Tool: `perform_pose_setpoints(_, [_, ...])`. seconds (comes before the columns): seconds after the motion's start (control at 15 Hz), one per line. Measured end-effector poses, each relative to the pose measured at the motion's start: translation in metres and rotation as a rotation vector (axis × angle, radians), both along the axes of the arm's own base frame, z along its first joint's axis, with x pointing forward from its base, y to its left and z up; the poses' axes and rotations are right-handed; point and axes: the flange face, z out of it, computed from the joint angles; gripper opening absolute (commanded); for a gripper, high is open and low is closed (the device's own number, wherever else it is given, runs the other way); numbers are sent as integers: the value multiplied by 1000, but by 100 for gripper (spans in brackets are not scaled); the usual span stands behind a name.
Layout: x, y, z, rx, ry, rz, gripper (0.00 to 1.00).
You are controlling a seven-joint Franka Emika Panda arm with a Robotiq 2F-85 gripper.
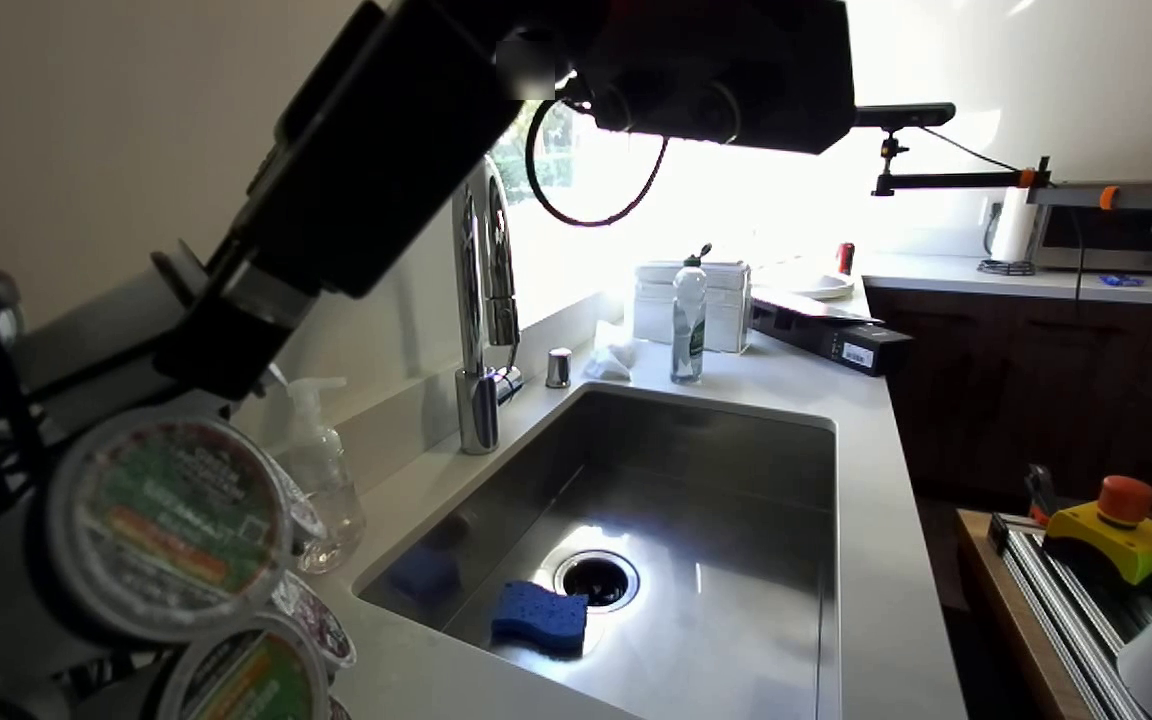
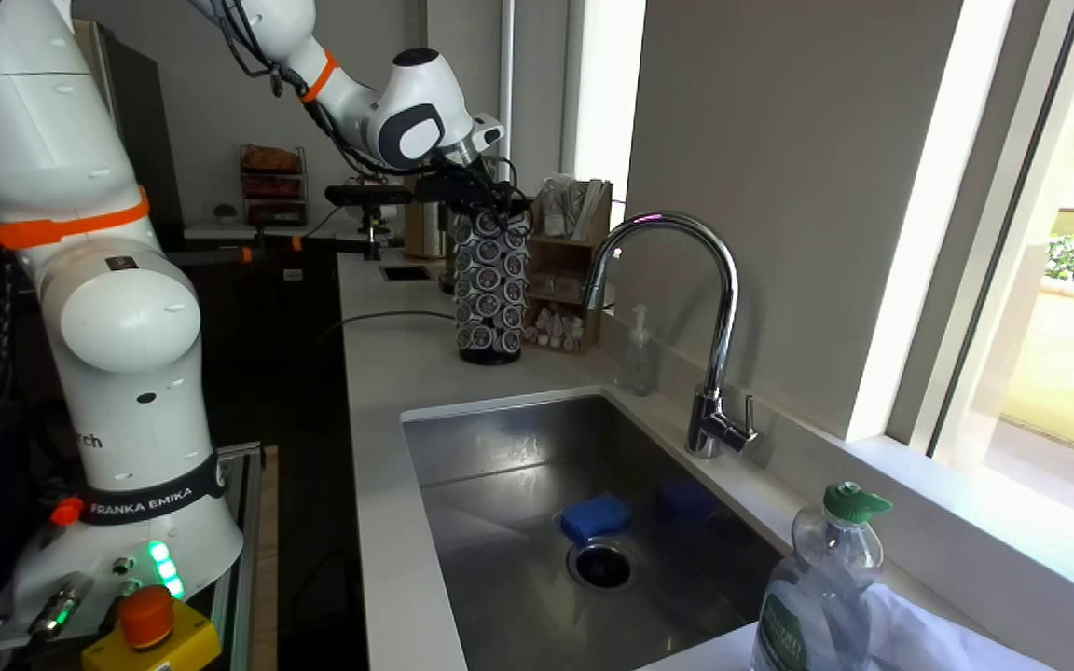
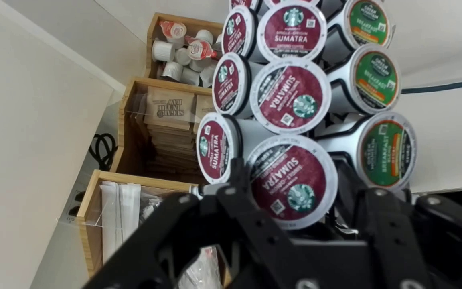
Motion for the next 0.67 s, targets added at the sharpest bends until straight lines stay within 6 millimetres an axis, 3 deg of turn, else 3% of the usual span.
perform_pose_setpoints(0.2, [0,-1,0,0,0,-1,30])
perform_pose_setpoints(0.33, [0,-1,0,0,0,-1,66])
perform_pose_setpoints(0.4, [0,-1,0,0,0,-1,70])
perform_pose_setpoints(0.47, [0,-1,0,0,0,-1,69])
perform_pose_setpoints(0.53, [0,-1,1,1,-2,-1,46])
perform_pose_setpoints(0.67, [-1,-2,5,3,-10,-2,42])
